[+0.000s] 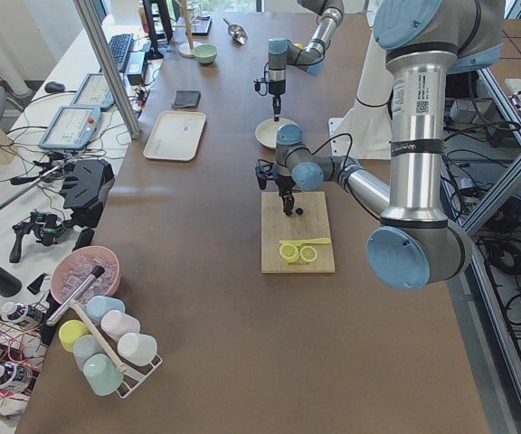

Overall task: Place red cherry on plate
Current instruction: 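Drag the plate further toward center while the left gripper reaches the dark cherries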

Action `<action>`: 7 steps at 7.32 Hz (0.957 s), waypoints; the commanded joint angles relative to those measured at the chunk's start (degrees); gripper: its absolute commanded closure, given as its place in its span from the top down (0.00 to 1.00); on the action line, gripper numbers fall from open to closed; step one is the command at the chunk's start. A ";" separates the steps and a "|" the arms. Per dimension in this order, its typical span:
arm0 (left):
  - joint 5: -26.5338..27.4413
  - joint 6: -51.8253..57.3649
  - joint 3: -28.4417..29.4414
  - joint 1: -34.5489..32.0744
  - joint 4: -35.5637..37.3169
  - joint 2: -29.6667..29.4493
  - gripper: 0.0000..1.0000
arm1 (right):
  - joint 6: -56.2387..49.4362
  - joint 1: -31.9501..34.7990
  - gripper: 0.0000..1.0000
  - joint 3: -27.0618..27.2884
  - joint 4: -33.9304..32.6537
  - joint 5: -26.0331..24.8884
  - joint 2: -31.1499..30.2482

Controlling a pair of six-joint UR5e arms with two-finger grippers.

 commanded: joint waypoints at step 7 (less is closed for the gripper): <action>0.02 0.52 1.97 0.01 -0.28 -0.02 0.49 | 2.52 0.73 1.00 1.96 -0.11 -1.25 0.47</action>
